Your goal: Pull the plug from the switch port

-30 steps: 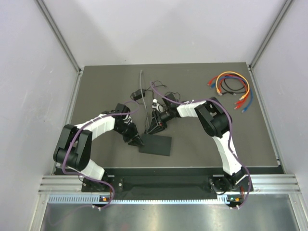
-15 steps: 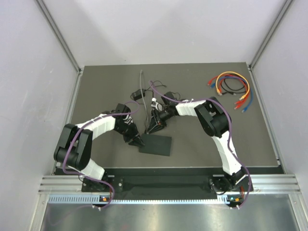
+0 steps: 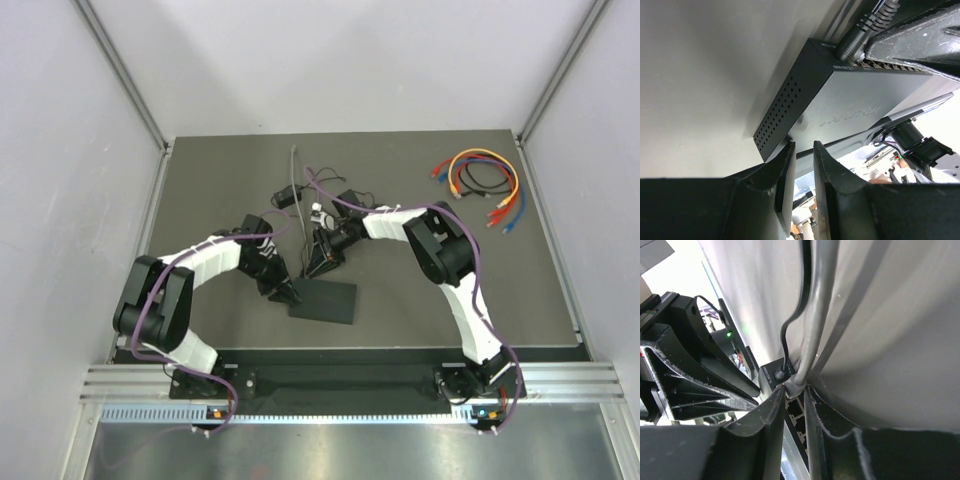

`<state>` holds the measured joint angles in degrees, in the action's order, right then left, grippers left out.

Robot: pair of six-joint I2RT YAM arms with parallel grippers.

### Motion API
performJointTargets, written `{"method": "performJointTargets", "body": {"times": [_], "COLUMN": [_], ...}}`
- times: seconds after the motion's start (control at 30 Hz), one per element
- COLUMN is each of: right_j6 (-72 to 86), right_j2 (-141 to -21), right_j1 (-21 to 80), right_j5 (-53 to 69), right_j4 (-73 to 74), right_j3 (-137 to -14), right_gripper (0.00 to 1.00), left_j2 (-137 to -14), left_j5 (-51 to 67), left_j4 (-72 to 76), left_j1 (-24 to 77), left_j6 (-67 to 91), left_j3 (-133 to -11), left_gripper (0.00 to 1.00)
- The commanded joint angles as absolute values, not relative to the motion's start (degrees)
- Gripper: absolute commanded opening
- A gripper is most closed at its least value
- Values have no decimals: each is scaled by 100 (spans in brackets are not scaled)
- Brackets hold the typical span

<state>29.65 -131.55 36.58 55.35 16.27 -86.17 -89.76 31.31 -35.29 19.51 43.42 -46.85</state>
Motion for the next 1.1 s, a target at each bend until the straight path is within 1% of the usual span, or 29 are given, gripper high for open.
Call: {"method": "performJointTargets", "body": {"times": [0.0, 0.03, 0.1, 0.13, 0.17, 0.23, 0.33, 0.37, 0.4, 0.53, 0.77, 0.83, 0.9, 0.93, 1.0, 1.07], "right_j6": [2602, 2558, 2523, 2522, 2522, 2610, 3153, 3573, 3803, 4955, 6483, 6653, 6391, 6233, 5374, 4558], "right_j2": [-13412, -13421, -13430, -13430, -13430, -13421, -13115, -13035, -12956, -12631, -12700, -12691, -12639, -12586, -12490, -12253], "right_j1": [3823, 3849, 3876, 3885, 3902, 3920, 3911, 3911, 3885, 3867, 3745, 3709, 3674, 3665, 3682, 3726], "right_j5": [5107, 5072, 4949, 4905, 4835, 4720, 4449, 4386, 4325, 4052, 3999, 3973, 3868, 3719, 3394, 2753], "right_j4": [1968, 2004, 2083, 2092, 2083, 2031, 1242, 569, 206, -1376, -2530, -2453, -2094, -1526, -769, -187], "right_j3": [-8780, -8832, -8868, -8877, -8877, -8842, -8421, -8281, -7949, -7314, -6883, -6847, -6987, -7074, -7452, -7628], "right_gripper": [20, 18, 11, 7, 1, 0, 0, 0, 0, 0, 0, 0, 0, 0, 0, 0], "left_j2": [-9105, -9114, -9114, -9114, -9114, -9114, -9184, -9185, -9237, -9360, -9395, -9404, -9448, -9448, -9501, -9527], "left_j5": [2962, 2962, 2953, 2944, 2944, 2927, 2822, 2752, 2664, 2470, 2355, 2355, 2390, 2391, 2391, 2408], "left_j4": [-3393, -3401, -3419, -3419, -3445, -3445, -3559, -3673, -3752, -3981, -4113, -4113, -4096, -4087, -4078, -4096], "left_j1": [1969, 1960, 1969, 1960, 1960, 1969, 1969, 1977, 1995, 2065, 2101, 2101, 2109, 2101, 2109, 2118], "left_j6": [4289, 4280, 4272, 4271, 4271, 4254, 4245, 4263, 4271, 4245, 4210, 4201, 4201, 4192, 4157, 4122], "left_j3": [-4808, -4816, -4843, -4851, -4852, -4860, -4869, -4869, -4887, -4887, -4895, -4887, -4878, -4869, -4852, -4852], "left_gripper": [27, 27, 27, 27, 27, 27, 27, 26, 26, 26, 26, 26, 26, 26, 26, 26]}}
